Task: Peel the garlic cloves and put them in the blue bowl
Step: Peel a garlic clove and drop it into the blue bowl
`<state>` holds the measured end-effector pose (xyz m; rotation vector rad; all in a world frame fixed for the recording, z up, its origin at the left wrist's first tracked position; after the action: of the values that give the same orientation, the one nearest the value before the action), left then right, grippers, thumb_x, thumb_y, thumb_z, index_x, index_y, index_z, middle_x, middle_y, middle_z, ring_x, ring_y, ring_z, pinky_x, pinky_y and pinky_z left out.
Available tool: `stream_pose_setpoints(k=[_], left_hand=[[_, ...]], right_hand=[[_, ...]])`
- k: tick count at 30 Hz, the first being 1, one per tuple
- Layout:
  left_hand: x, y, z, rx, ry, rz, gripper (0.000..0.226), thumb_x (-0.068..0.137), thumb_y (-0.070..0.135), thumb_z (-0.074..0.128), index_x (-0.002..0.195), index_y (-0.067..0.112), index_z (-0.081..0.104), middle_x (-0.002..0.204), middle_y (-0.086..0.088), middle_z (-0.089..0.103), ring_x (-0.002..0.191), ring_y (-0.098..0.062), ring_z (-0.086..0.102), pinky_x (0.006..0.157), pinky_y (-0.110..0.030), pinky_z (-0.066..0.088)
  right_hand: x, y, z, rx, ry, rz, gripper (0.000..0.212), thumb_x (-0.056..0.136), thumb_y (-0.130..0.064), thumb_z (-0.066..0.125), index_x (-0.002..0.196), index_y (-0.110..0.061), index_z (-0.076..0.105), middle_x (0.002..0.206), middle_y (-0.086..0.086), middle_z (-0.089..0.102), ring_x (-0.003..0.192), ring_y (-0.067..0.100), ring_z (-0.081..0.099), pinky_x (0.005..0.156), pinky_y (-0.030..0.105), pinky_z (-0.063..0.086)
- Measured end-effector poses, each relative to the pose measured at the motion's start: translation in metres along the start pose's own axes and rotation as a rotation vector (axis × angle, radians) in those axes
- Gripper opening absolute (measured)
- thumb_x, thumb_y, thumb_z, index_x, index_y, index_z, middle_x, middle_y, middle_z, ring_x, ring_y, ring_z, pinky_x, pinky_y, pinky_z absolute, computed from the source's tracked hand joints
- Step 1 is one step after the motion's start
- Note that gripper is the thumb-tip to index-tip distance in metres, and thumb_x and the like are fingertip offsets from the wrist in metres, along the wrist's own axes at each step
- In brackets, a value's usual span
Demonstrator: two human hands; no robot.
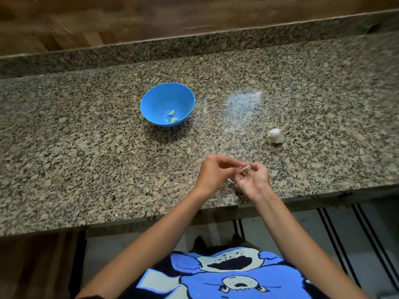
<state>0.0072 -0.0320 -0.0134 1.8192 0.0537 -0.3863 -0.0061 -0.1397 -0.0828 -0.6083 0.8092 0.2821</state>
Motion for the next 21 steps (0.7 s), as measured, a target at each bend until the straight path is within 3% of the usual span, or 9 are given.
stream_pose_setpoints(k=[3,6,8,10,12,14,16,19,21], left_hand=[[-0.002,0.016,0.022,0.245,-0.025,0.15,0.021,0.087,0.005,0.062,0.106,0.009,0.07,0.105,-0.004,0.071,0.091,-0.01,0.067,0.084,-0.022,0.054],[-0.011,0.029,0.047,0.455,-0.102,0.292,0.026,0.09,0.001,0.057,0.113,0.008,0.067,0.114,-0.007,0.067,0.099,-0.015,0.064,0.09,-0.023,0.052],[-0.016,0.033,0.055,0.506,-0.108,0.385,0.024,0.088,0.0,0.058,0.109,0.005,0.068,0.118,-0.008,0.064,0.103,-0.018,0.062,0.092,-0.026,0.051],[-0.019,0.036,0.058,0.511,-0.071,0.479,0.017,0.087,0.001,0.061,0.1,0.005,0.07,0.107,-0.008,0.064,0.091,-0.018,0.064,0.081,-0.027,0.056],[-0.018,0.037,0.06,0.541,-0.027,0.556,0.013,0.085,0.001,0.064,0.093,0.007,0.071,0.094,-0.007,0.066,0.077,-0.016,0.065,0.068,-0.027,0.057],[-0.014,0.037,0.063,0.556,-0.032,0.541,0.017,0.087,0.002,0.062,0.098,0.01,0.072,0.093,-0.006,0.071,0.075,-0.013,0.068,0.07,-0.023,0.058],[-0.009,0.032,0.065,0.473,-0.066,0.44,0.023,0.089,0.003,0.06,0.106,0.014,0.071,0.104,-0.003,0.071,0.088,-0.01,0.068,0.083,-0.019,0.054],[-0.001,0.027,0.054,0.254,-0.092,0.313,0.025,0.088,0.003,0.059,0.106,0.017,0.07,0.12,0.007,0.063,0.106,-0.004,0.059,0.09,-0.013,0.048],[0.008,0.017,0.031,0.205,-0.011,0.295,0.026,0.09,0.005,0.057,0.11,0.018,0.067,0.122,0.007,0.061,0.11,-0.006,0.058,0.089,-0.012,0.048]], right_hand=[[0.004,0.0,-0.01,0.18,-0.034,0.057,0.029,0.096,-0.024,0.042,0.107,0.001,0.051,0.096,0.016,0.058,0.084,0.02,0.059,0.072,0.03,0.057],[0.006,0.003,-0.015,0.278,-0.084,0.101,0.024,0.094,-0.026,0.048,0.11,-0.008,0.054,0.086,0.011,0.063,0.076,0.016,0.062,0.073,0.028,0.057],[0.007,0.003,-0.02,0.297,-0.073,0.107,0.025,0.094,-0.03,0.048,0.1,-0.007,0.056,0.081,0.008,0.06,0.069,0.014,0.059,0.062,0.024,0.056],[0.002,-0.001,-0.021,0.304,-0.066,0.089,0.03,0.095,-0.031,0.048,0.082,-0.006,0.057,0.071,0.007,0.059,0.058,0.015,0.059,0.05,0.025,0.055],[-0.004,-0.005,-0.019,0.322,-0.064,0.073,0.029,0.095,-0.031,0.049,0.077,-0.01,0.057,0.064,0.007,0.06,0.053,0.016,0.06,0.047,0.026,0.054],[-0.005,-0.005,-0.017,0.364,-0.083,0.074,0.027,0.096,-0.029,0.048,0.08,-0.008,0.057,0.063,0.008,0.062,0.054,0.016,0.062,0.05,0.026,0.055],[-0.003,-0.004,-0.017,0.392,-0.104,0.088,0.025,0.095,-0.029,0.048,0.088,-0.007,0.058,0.069,0.01,0.065,0.059,0.017,0.066,0.053,0.027,0.056],[0.002,-0.007,-0.023,0.41,-0.056,0.062,0.03,0.093,-0.023,0.051,0.11,0.001,0.055,0.097,0.02,0.064,0.087,0.023,0.066,0.082,0.03,0.056],[0.0,-0.016,-0.025,0.475,-0.045,0.027,0.026,0.092,-0.015,0.05,0.112,0.001,0.052,0.091,0.024,0.061,0.079,0.025,0.065,0.079,0.03,0.056]])
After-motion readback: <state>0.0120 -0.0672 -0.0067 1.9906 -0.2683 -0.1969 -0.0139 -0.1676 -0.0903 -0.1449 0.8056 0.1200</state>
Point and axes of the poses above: each hand's wrist, its own x-axis towards the middle knuckle, its own z-axis out of the palm, y = z × x, the point moved 7 cm from there along x, towards the middle knuckle
